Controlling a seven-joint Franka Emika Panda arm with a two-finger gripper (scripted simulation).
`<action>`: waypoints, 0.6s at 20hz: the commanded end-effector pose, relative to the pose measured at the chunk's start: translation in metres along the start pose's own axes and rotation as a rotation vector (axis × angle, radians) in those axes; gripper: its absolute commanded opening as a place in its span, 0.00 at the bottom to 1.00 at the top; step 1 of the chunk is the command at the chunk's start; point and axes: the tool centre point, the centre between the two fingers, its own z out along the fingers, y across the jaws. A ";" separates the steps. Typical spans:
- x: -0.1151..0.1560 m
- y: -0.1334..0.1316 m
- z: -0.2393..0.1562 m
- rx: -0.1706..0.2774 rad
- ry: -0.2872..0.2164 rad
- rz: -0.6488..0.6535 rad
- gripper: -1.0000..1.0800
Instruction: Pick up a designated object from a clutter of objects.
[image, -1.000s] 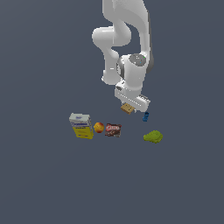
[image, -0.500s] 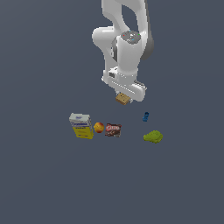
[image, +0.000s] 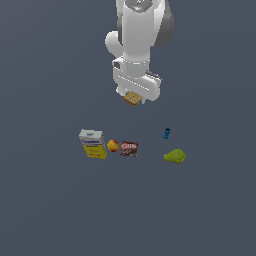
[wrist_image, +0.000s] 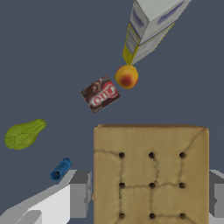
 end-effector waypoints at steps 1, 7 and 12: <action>0.007 0.008 -0.022 -0.001 0.000 0.000 0.00; 0.023 0.024 -0.072 -0.003 0.001 0.001 0.00; 0.035 0.035 -0.105 -0.005 0.002 0.002 0.00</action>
